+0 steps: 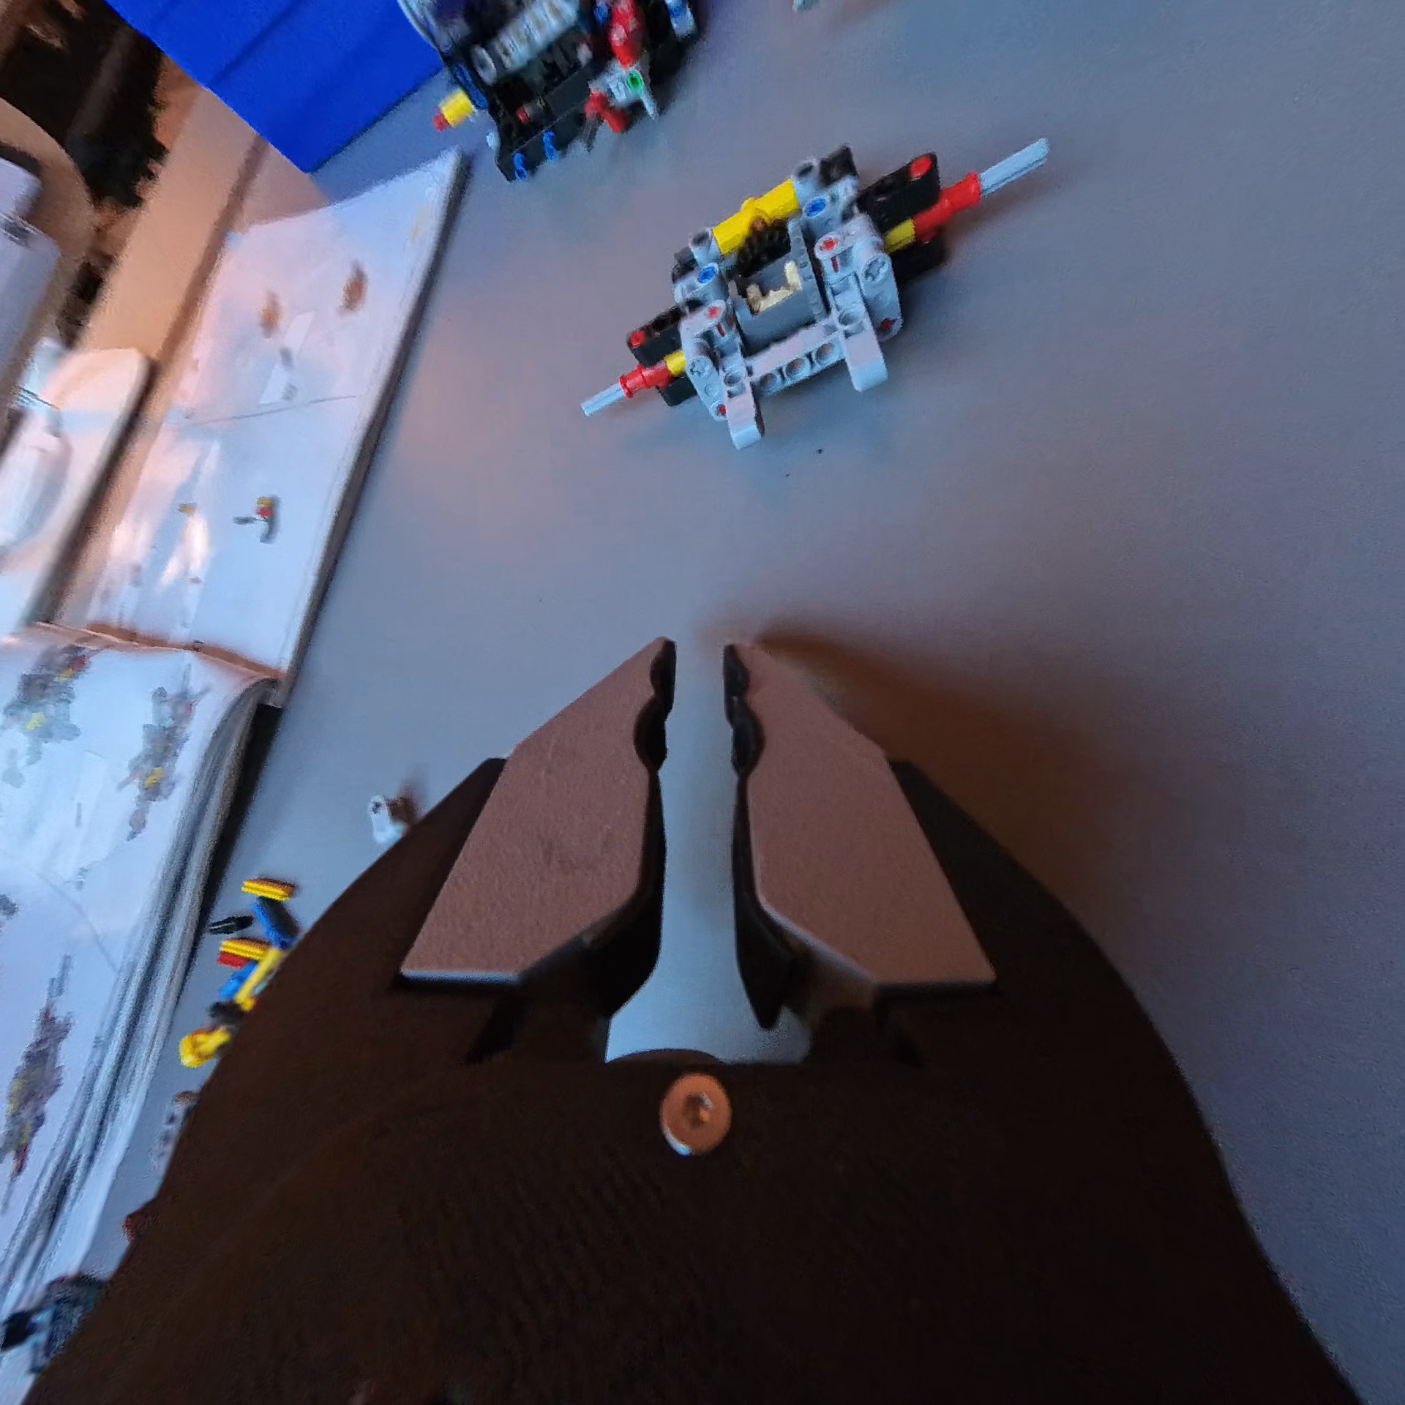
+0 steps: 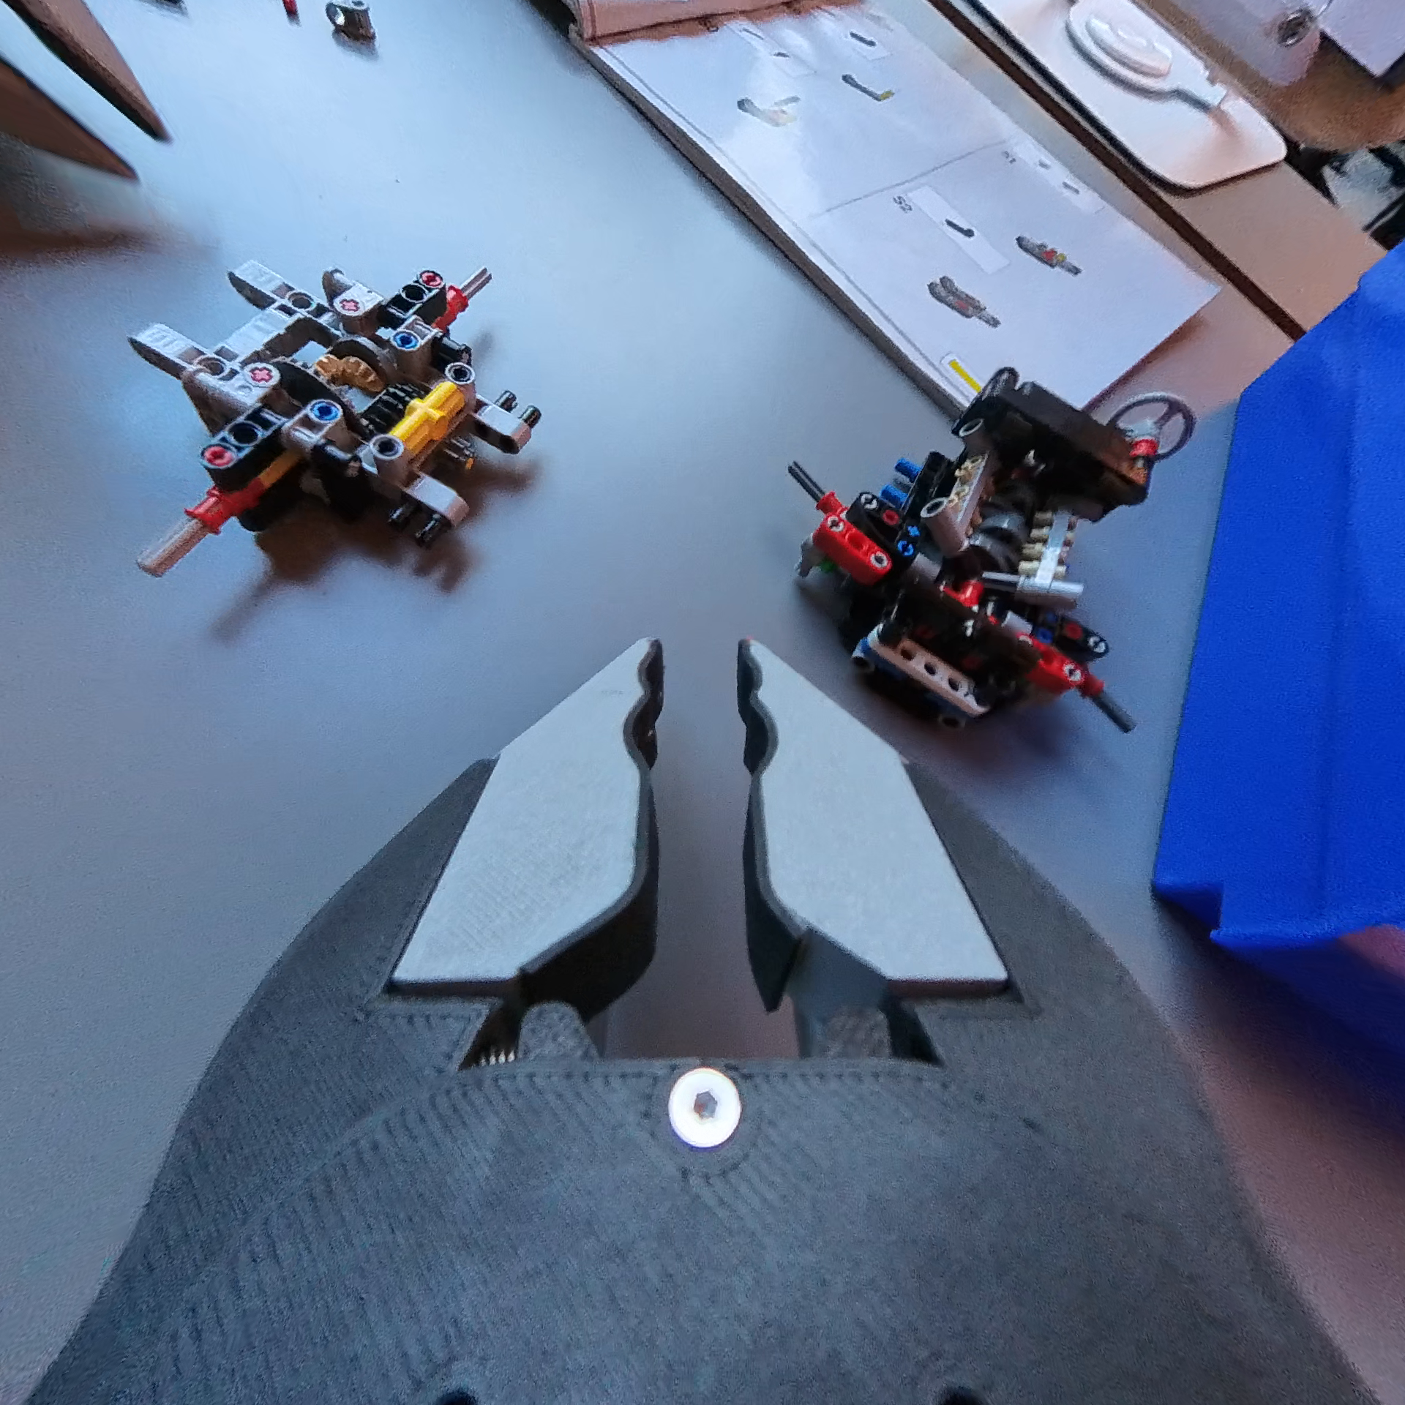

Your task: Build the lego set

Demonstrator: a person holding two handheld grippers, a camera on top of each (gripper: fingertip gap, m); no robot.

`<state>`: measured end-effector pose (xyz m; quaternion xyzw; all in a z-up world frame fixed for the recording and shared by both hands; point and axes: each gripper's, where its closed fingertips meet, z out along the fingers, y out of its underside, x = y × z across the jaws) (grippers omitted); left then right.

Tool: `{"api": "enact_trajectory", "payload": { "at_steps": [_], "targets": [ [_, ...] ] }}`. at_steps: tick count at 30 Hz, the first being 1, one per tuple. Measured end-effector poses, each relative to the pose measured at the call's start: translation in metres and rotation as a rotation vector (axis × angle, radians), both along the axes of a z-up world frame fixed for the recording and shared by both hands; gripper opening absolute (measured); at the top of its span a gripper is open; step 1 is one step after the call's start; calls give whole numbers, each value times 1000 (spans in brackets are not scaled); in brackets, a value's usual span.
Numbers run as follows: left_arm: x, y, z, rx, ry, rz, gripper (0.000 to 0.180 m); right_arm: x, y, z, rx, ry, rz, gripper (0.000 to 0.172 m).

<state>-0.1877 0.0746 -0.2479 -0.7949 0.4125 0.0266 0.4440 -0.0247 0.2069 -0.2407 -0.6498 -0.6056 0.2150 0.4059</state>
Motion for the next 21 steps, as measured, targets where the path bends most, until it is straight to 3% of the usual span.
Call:
{"api": "enact_trajectory", "payload": {
  "at_steps": [5,8,13,17,21],
  "targets": [
    [11,-3,31,192,-91,-62,0,-11,4,3,42,9,22,16],
    [10,0,32,182,-111,-51,1,-18,5,12,46,70,37,19],
    [10,0,35,179,-146,-59,3,-28,10,20,-3,131,32,42],
    [5,5,37,167,-172,-17,12,-31,16,22,-27,148,6,42],
    [3,5,40,171,-204,-14,6,-30,21,24,-39,170,-16,41]
  ]
}}
